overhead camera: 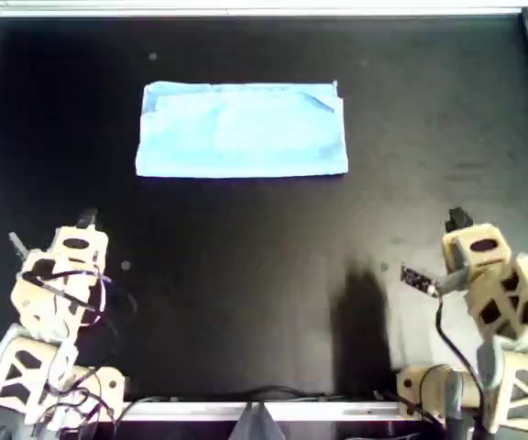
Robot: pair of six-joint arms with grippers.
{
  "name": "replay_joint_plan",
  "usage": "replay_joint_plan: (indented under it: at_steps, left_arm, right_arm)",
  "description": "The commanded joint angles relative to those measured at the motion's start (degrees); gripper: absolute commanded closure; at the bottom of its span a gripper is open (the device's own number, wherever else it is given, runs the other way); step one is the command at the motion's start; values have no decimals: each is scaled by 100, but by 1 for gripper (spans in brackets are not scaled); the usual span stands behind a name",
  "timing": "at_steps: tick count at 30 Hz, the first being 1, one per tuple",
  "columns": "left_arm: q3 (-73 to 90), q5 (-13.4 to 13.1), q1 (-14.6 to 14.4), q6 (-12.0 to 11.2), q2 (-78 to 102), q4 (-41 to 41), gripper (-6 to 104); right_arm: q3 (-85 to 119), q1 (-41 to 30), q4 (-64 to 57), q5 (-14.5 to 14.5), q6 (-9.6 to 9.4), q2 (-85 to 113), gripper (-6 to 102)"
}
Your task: Fold a cloth
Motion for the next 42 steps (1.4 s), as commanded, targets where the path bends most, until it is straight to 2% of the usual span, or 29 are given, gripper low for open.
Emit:
replay_joint_plan:
  at_steps: [1, 4, 8, 11, 27, 35, 37, 41, 42]
  left_arm:
    - [-62, -9, 26, -35, 70, -26, 18]
    - [9, -88, 53, -35, 70, -18, 18]
    - [378, -18, 26, -35, 62, -9, 18]
    - [431, -88, 88, -35, 70, -18, 18]
    - [439, 0, 18, -35, 62, -9, 17]
    - [422, 9, 35, -53, -642, -272, 18]
    - [413, 9, 35, -53, -1187, -571, 18]
    - [-149, 9, 26, -53, -2514, -1371, 17]
    - [-422, 9, 26, -53, -2962, -1485, 17]
  right_arm:
    - [290, -70, -334, 35, 44, 158, 30]
    - [703, -97, -624, 35, 44, 158, 30]
    - [1318, -9, -1107, -26, 44, 158, 30]
    - [1705, 9, -1336, -53, 44, 158, 30]
    - [1793, 97, -1362, -70, 26, 141, 30]
    - [1819, 1529, -2074, 44, 62, 0, 30]
    - [1819, 1679, -2355, 44, 220, 0, 30]
    - [1828, 1714, -2795, 44, 782, -167, 30]
    - [1802, 1714, -2909, 44, 826, -308, 29]
